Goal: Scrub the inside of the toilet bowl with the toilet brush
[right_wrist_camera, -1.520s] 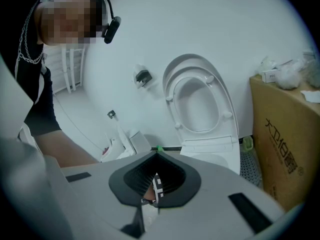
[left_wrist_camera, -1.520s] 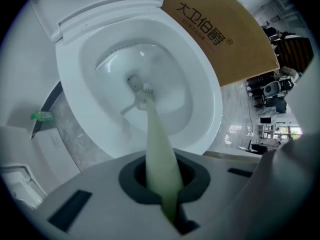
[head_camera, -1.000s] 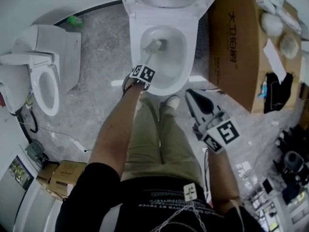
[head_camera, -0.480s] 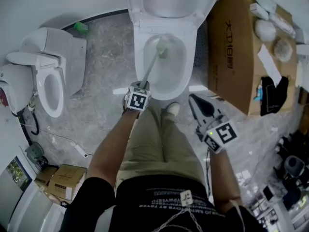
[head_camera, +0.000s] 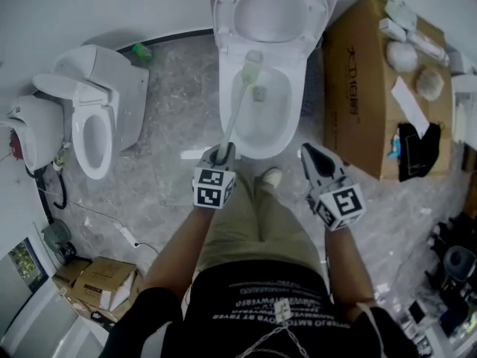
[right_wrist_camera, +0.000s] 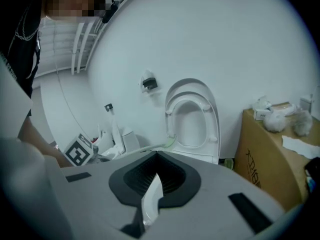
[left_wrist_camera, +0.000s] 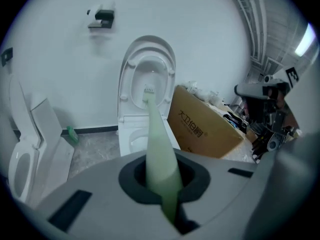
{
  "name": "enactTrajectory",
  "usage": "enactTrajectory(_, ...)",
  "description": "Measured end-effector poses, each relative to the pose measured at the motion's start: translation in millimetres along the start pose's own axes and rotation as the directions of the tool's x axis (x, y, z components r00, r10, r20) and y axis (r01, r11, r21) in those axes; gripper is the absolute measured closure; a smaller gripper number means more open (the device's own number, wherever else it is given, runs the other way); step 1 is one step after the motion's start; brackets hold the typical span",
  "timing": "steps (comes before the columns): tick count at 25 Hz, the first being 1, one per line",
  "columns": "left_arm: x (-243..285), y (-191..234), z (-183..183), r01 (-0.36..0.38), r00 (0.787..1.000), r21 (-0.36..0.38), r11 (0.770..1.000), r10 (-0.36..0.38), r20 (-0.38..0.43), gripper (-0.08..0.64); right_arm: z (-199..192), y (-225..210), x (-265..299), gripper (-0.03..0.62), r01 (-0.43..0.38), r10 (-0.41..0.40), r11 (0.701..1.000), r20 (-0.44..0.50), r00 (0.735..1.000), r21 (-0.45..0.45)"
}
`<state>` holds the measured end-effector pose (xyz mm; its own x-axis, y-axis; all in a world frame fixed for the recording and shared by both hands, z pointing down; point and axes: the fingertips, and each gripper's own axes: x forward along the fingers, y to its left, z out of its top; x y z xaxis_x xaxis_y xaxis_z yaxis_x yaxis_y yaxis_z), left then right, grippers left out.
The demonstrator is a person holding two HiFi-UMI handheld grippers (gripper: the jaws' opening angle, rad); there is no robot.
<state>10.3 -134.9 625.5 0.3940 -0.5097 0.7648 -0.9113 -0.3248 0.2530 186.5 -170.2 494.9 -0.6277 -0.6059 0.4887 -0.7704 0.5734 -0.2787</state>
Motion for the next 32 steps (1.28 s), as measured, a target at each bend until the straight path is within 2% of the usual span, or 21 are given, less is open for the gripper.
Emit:
enactTrajectory(7,-71,-21,47,-0.013,0.992,-0.005,1.0,0.014,0.125,0.56,25,5,-30,0.591,-0.001,0.006,0.995,0.049,0.999,-0.104)
enactTrajectory(13,-127,-28,84,-0.063,0.968,0.014,0.998,0.057,0.242,0.56,53,13,-54,0.591,-0.013,0.031,0.984,0.099,0.995,-0.179)
enactTrajectory(17,-155,-34,93,-0.08,0.96,0.011,0.997,0.074,0.271,0.56,75,24,-67,0.591,-0.017,0.037,0.985,0.112,0.993,-0.17)
enactTrajectory(22,-187,-52,108,-0.085,0.952,0.042,0.996,0.068,0.3,0.56,104,24,-87,0.591,-0.008,0.052,0.965,0.163,0.985,-0.261)
enactTrajectory(32,-239,-91,135,-0.088,0.929,0.083,0.993,0.052,0.366,0.56,138,46,-127,0.591,-0.029,0.091,0.955,0.199,0.976,-0.294)
